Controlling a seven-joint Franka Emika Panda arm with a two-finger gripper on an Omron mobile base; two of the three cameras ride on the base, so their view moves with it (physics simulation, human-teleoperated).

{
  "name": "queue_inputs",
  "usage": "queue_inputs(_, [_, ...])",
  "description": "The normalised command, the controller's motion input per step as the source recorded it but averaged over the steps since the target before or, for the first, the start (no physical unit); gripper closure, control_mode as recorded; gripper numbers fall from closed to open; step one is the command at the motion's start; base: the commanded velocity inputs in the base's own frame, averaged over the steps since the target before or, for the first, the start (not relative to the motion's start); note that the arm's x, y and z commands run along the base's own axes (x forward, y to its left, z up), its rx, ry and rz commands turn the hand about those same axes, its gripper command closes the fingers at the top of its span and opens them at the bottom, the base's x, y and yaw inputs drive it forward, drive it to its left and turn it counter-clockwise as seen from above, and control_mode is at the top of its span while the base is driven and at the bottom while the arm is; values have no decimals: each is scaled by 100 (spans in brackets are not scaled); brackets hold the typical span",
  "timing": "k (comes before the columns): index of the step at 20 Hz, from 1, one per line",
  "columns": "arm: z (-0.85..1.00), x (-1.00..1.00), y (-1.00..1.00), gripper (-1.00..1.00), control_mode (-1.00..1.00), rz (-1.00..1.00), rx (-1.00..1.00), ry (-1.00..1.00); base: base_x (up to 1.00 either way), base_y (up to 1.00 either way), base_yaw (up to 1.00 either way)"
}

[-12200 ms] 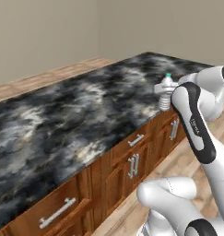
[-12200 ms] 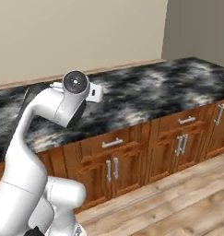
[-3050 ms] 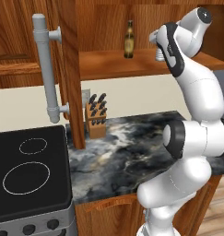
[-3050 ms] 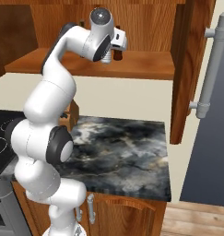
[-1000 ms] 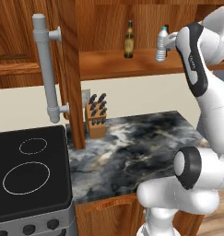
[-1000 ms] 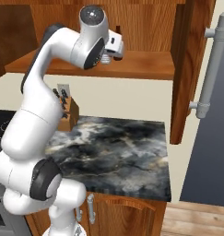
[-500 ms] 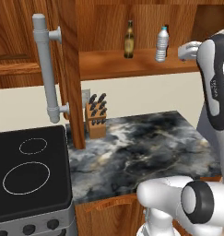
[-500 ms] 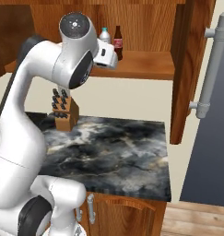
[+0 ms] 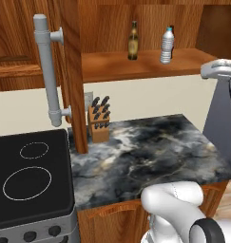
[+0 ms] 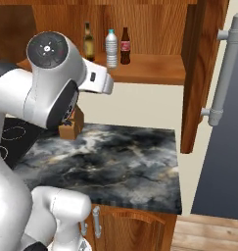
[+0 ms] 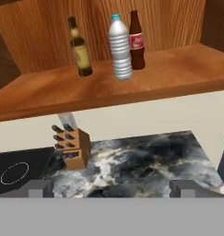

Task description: Pick the bottled drink, beer, bottled water from the counter and place them in the open cabinet.

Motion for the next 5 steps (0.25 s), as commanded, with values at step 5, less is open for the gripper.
queue_inputs(5, [-16, -100, 12, -100, -100, 0, 0, 0, 0, 0, 0])
